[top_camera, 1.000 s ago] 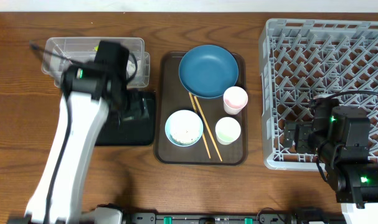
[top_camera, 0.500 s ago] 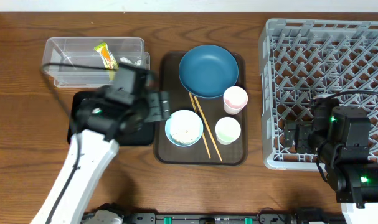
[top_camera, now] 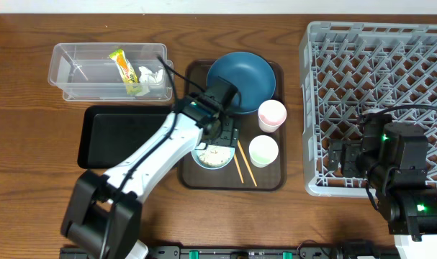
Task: Sort waste into correct bins and load items into the dishwasher rack
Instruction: 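Reach the left gripper to the light-blue rice bowl and grasp its rim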
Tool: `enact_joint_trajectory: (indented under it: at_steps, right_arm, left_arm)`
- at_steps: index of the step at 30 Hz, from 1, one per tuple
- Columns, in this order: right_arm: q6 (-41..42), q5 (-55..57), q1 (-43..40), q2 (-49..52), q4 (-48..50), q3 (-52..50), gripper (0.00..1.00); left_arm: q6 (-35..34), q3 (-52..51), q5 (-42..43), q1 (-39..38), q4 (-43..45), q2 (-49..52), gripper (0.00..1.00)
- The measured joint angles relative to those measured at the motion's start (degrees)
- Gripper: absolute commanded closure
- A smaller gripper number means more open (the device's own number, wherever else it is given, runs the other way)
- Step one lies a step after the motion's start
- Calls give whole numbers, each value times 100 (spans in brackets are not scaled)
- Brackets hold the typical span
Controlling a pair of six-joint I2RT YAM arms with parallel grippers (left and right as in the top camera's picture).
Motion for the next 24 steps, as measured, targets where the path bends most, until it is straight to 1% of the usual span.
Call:
enact_joint_trajectory:
  at_steps: [4,16,22,24]
  right_arm:
    - [2,0,0,0,-4,0,1]
    - [2,0,0,0,-20,0,1]
    - [2,0,0,0,-26,0,1]
    - [2,0,0,0,-26,0,1]
  left_arm:
    - [0,0,-2,-129,142,227,19]
    - [-52,0,0,-476,341,662,21]
    - [-85,0,-2,-597,413,739,34]
    - [-96,0,0,-601,424,811,41]
